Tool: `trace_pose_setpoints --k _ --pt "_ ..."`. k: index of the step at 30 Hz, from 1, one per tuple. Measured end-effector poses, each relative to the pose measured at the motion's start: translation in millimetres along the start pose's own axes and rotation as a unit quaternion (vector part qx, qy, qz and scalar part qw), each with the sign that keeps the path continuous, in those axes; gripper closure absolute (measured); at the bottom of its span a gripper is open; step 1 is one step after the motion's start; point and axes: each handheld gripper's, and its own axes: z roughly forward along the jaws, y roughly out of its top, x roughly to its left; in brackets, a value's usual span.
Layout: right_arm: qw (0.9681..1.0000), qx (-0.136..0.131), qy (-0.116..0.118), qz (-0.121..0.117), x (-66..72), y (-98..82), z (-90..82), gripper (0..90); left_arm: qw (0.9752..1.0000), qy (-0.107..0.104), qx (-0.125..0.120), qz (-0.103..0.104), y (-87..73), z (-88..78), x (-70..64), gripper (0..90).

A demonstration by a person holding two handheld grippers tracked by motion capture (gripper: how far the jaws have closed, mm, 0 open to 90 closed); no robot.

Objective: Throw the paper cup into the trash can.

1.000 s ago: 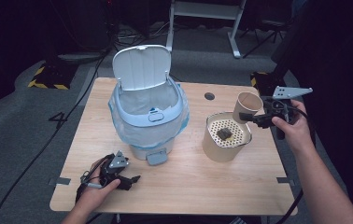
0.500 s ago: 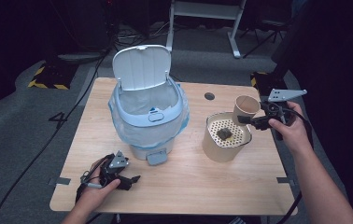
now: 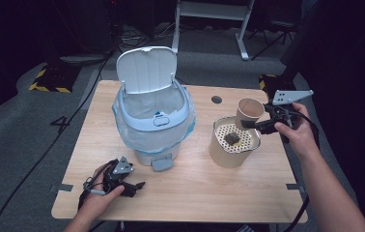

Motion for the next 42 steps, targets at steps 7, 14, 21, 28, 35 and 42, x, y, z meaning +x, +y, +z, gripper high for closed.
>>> trace_pose_setpoints --k 7,14,21,28,35,42 --pt "0.9998 -0.007 0.01 -0.014 6.0 21.0 6.7 30.8 1.0 0.0 0.0 0.0 0.0 0.0 0.0 15.4" --pt "0.9993 -0.014 0.024 -0.025 8.1 45.2 16.5 30.6 1.0 0.0 0.0 0.0 0.0 0.0 0.1 15.4" --pt "0.9982 -0.031 0.044 -0.028 8.6 70.7 31.0 30.5 1.0 0.0 0.0 0.0 0.0 0.0 0.1 15.4" --pt "0.9966 -0.043 0.061 -0.035 11.8 95.2 47.1 30.5 0.9999 -0.01 0.001 0.011 -1.0 -0.9 2.9 15.5" --pt "0.9952 -0.05 0.075 -0.039 19.2 118.6 65.7 30.5 0.9999 -0.01 0.001 0.012 -0.7 -0.8 3.2 15.3" --pt "0.9938 -0.053 0.086 -0.047 30.0 135.4 87.7 30.4 0.9999 -0.01 0.002 0.013 -0.6 -0.7 3.4 15.2"
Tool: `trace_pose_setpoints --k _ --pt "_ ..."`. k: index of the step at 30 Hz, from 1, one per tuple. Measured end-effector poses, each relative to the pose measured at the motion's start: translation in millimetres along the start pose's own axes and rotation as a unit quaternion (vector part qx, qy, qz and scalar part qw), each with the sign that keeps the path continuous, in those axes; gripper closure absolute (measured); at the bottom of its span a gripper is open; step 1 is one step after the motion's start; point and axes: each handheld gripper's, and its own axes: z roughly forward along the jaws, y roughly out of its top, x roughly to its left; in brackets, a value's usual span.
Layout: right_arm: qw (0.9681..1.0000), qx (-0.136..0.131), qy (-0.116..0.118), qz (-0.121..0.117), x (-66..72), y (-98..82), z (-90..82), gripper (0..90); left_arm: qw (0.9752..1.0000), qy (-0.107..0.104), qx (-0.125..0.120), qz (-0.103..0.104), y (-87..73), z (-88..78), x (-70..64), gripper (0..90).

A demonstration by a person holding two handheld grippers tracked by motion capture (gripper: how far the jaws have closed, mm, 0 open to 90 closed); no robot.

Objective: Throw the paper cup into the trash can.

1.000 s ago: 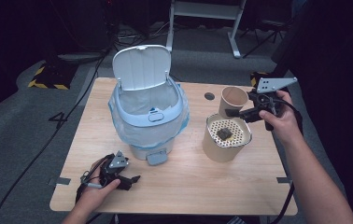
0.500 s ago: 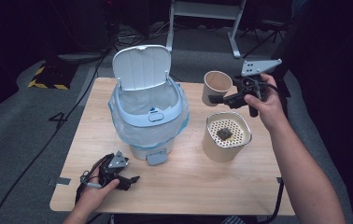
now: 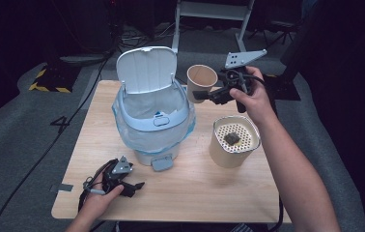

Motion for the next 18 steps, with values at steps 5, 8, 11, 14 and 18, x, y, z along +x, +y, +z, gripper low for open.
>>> trace_pose_setpoints --k 5,8,11,14,18 --pt "0.9999 -0.008 0.009 0.0 3.8 8.3 19.6 30.3 1.0 0.0 0.0 0.0 0.3 0.3 0.1 15.2" --pt "0.9998 -0.015 0.011 0.001 4.4 10.8 29.1 30.3 1.0 0.0 0.0 0.0 0.3 0.3 0.1 15.1" --pt "0.9997 -0.02 0.014 0.003 6.3 12.8 40.0 30.3 1.0 0.0 0.0 0.0 0.3 0.3 0.1 15.2" --pt "0.9995 -0.025 0.017 0.009 8.1 14.8 51.6 30.3 1.0 -0.001 0.0 0.0 0.4 0.4 0.2 15.1" --pt "0.9997 -0.017 0.011 0.013 8.8 17.0 66.4 30.2 1.0 -0.001 0.0 0.0 0.4 0.4 0.1 15.1"
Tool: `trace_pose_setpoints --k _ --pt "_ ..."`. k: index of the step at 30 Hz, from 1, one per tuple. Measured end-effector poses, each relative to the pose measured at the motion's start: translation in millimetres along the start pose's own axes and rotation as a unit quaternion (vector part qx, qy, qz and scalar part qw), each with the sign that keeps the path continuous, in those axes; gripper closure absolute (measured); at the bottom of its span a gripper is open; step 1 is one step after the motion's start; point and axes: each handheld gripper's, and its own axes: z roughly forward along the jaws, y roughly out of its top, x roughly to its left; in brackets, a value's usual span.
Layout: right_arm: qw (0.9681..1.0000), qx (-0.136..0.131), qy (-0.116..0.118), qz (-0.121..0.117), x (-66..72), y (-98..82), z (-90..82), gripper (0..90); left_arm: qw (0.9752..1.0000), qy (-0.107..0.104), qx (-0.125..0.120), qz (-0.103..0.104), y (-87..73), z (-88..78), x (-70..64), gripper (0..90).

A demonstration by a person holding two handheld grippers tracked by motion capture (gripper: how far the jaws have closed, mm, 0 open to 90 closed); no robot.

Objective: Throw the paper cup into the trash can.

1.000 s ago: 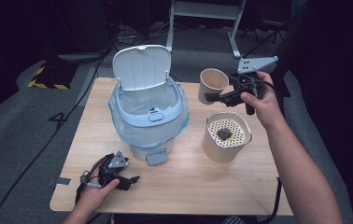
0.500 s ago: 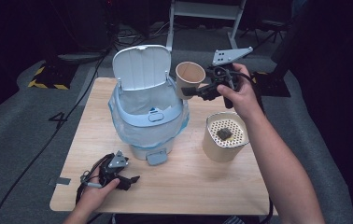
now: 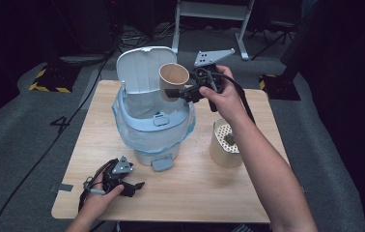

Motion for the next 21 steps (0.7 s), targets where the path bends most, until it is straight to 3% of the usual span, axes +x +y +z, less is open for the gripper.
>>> trace_pose_setpoints --k 5,14,21 --pt "0.9996 0.019 -0.019 -0.002 -0.4 -0.9 13.1 30.1 1.0 -0.001 0.001 -0.001 0.0 0.1 0.0 15.1" --pt "0.9978 0.063 -0.019 0.008 -0.1 -6.8 31.2 29.7 1.0 -0.001 0.001 0.0 0.0 0.1 0.0 15.1" --pt "0.9961 0.083 -0.029 -0.005 4.4 -7.5 40.0 25.6 1.0 -0.001 0.001 0.0 0.0 0.1 0.0 15.1"
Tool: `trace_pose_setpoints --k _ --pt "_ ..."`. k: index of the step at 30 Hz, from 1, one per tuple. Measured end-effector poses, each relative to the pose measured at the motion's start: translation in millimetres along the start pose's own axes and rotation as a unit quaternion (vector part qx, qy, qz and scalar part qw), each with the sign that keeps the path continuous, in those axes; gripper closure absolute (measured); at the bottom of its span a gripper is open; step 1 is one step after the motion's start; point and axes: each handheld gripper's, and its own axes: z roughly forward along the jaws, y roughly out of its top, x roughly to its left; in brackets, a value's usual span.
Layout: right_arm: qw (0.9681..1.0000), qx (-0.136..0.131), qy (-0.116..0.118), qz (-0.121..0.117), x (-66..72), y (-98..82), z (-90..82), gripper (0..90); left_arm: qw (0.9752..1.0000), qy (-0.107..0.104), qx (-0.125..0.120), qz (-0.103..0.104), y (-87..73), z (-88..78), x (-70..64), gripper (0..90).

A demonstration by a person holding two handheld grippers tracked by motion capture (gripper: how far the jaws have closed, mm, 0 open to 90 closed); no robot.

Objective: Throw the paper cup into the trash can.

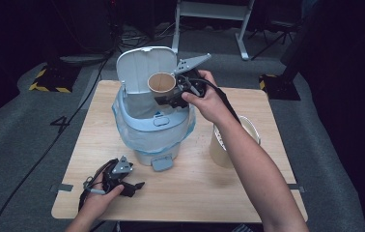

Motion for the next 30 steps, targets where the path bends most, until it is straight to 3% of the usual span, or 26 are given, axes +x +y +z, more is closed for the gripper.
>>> trace_pose_setpoints --k 2,4,6,9,20,30 --pt "0.9999 -0.006 -0.004 -0.013 1.8 -1.1 2.8 13.1 1.0 0.0 0.0 0.0 0.0 0.0 0.0 15.1" --pt "0.9995 -0.026 -0.014 -0.014 4.2 -1.2 2.9 18.5 1.0 -0.001 0.0 0.0 0.0 0.0 0.0 15.1" --pt "0.9985 -0.053 -0.016 0.006 4.9 0.0 1.1 14.2 1.0 0.0 0.0 0.0 0.0 0.0 0.0 15.1" --pt "0.9971 -0.07 -0.029 0.003 4.8 1.6 -4.9 15.3 1.0 0.0 0.0 0.0 0.0 0.0 0.0 15.1" --pt "0.995 -0.089 -0.046 -0.009 7.7 -0.1 -35.9 16.1 1.0 0.001 0.0 0.001 0.0 -0.1 0.0 15.1" --pt "0.9946 -0.084 -0.055 -0.027 16.8 -14.6 -78.0 16.6 1.0 0.004 -0.001 -0.002 -2.1 -2.3 1.9 15.7"
